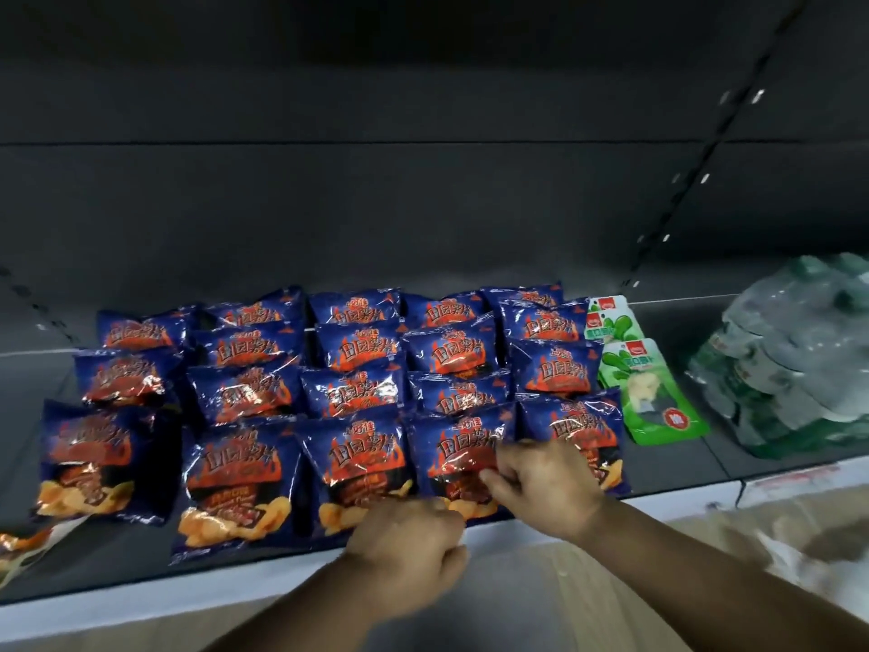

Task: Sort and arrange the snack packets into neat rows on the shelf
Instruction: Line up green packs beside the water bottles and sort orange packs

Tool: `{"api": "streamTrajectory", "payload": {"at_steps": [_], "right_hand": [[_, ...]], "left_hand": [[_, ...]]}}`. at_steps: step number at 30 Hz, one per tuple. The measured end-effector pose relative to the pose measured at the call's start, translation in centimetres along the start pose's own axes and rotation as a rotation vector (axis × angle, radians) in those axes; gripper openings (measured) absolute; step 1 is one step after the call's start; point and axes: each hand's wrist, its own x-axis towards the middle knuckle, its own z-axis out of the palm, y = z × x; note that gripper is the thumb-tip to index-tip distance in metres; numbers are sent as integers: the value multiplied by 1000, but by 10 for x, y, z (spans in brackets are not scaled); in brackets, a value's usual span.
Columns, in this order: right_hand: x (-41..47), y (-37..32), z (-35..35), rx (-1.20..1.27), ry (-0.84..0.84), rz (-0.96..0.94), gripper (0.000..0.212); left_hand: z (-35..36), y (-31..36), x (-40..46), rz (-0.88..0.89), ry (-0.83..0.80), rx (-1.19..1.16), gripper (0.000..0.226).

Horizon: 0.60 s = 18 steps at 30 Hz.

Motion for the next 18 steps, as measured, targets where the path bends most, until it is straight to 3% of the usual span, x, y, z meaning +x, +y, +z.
{"api": "streamTrajectory", "payload": {"at_steps": [4, 13, 18], "right_hand": [[0, -14, -2, -104, 28, 36, 35], [-15, -31, -3, 12, -46, 194, 34], [-5, -54, -1, 107, -38, 270, 41]], "left_hand": [[-11, 0, 1, 2, 133, -117, 29], [-2, 1, 5, -121, 29, -220, 26], [-8, 8, 5, -135, 83, -275, 27]]}}
